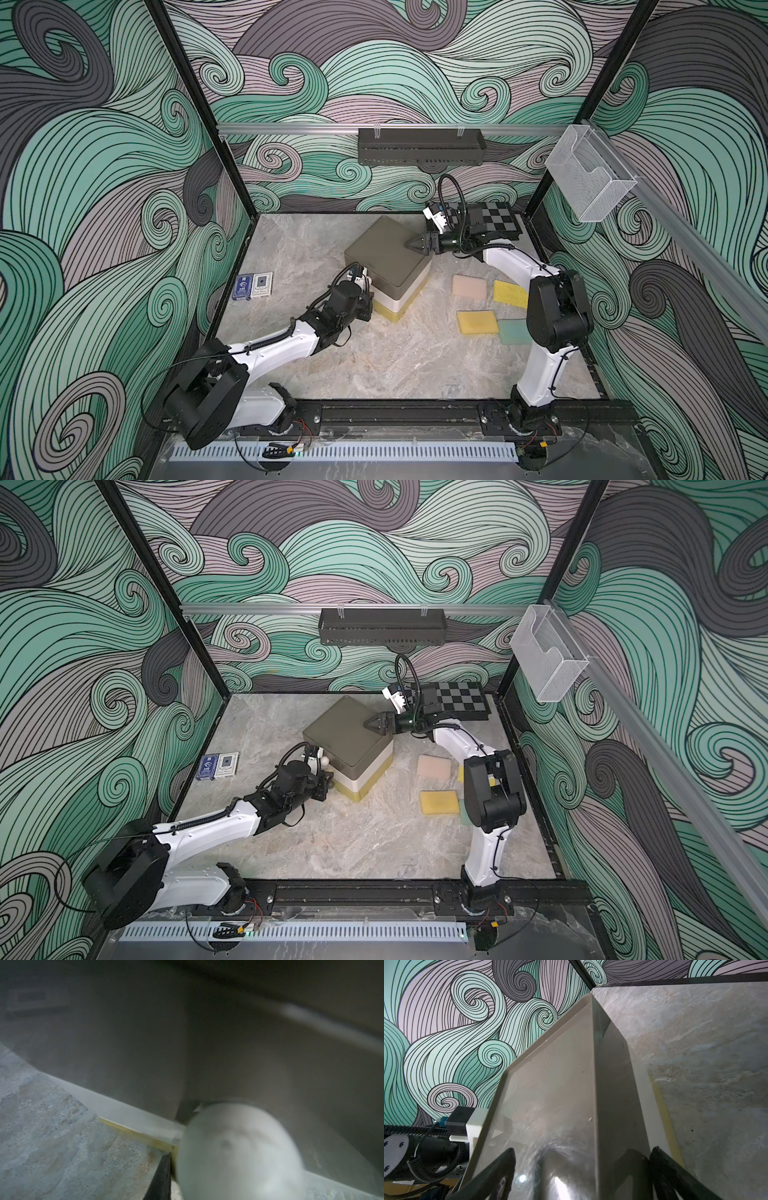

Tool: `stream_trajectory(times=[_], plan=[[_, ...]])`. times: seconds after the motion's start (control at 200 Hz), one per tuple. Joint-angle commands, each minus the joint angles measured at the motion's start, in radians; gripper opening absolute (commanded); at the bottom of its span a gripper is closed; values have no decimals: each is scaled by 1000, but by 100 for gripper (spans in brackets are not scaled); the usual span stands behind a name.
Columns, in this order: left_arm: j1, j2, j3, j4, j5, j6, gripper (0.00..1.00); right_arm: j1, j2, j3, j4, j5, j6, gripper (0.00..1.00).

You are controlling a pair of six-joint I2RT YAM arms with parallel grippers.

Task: Take the sponge out of the drawer
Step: Close the drawer in the storage box.

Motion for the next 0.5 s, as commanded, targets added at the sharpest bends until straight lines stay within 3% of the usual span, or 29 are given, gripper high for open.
stream_trajectory(times=[0.0, 0.16, 0.235, 0.37, 0.495], plan=[[13, 50, 66, 96, 28, 20, 14, 42, -18, -18, -56, -102, -3, 98], [13, 46, 62, 90, 35, 14, 17, 34, -37, 18, -102, -37, -26, 98], [13, 26, 49, 72, 33, 9, 24, 27, -52, 51, -136, 20, -38, 98], [13, -34, 4, 33, 11, -5, 47, 17, -91, 121, -238, 237, -79, 98], [13, -106, -40, -16, -21, -5, 54, 40, -145, 178, -349, 505, -159, 98]])
